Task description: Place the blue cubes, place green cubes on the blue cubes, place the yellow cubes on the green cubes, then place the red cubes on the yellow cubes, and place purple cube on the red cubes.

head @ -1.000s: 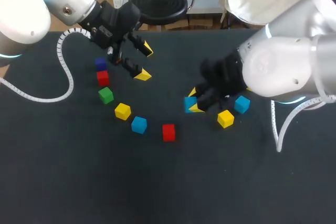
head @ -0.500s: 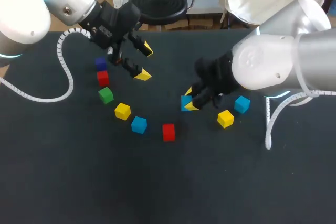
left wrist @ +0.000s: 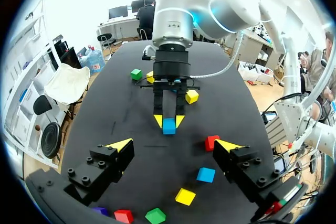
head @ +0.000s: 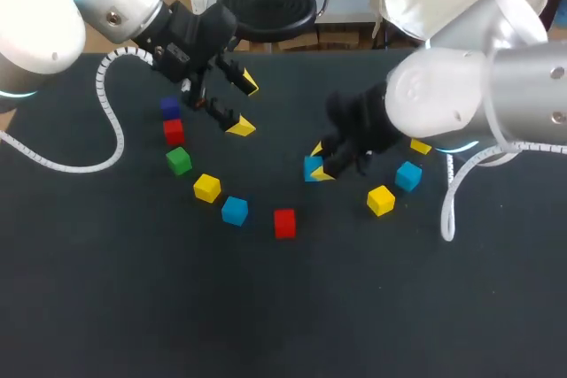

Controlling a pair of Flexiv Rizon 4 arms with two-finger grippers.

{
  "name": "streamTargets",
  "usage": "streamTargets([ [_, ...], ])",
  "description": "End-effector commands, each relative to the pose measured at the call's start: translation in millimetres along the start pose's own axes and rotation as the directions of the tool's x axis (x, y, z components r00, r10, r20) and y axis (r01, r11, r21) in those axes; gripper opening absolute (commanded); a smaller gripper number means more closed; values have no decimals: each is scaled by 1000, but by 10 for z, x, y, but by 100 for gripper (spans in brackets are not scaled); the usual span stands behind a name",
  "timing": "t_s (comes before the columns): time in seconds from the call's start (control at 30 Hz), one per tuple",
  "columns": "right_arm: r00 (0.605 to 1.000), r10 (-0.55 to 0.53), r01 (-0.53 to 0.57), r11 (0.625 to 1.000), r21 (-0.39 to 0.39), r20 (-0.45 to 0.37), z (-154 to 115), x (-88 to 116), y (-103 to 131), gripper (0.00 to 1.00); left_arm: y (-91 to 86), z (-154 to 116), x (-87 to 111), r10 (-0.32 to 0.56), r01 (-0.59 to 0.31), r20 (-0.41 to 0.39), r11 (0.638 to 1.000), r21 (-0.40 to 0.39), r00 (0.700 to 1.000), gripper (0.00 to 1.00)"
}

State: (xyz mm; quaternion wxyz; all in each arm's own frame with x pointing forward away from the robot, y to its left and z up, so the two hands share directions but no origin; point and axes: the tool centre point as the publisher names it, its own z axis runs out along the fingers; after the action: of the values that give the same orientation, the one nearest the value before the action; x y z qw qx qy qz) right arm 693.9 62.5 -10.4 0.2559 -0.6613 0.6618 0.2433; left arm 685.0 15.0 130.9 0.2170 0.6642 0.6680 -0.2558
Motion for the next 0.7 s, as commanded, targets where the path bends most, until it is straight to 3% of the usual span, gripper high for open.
streamTargets([
  [0.03,1000,1,-1,1000,-3,-3,-14,10,-57,0,-2,-1,-3,-1,1,-2,1000,0,1000,100],
  [0.7,999,18,-17,1000,19,-47,36,-17,-104,0,-2,-1,-3,-1,1,-2,1000,0,1000,100],
])
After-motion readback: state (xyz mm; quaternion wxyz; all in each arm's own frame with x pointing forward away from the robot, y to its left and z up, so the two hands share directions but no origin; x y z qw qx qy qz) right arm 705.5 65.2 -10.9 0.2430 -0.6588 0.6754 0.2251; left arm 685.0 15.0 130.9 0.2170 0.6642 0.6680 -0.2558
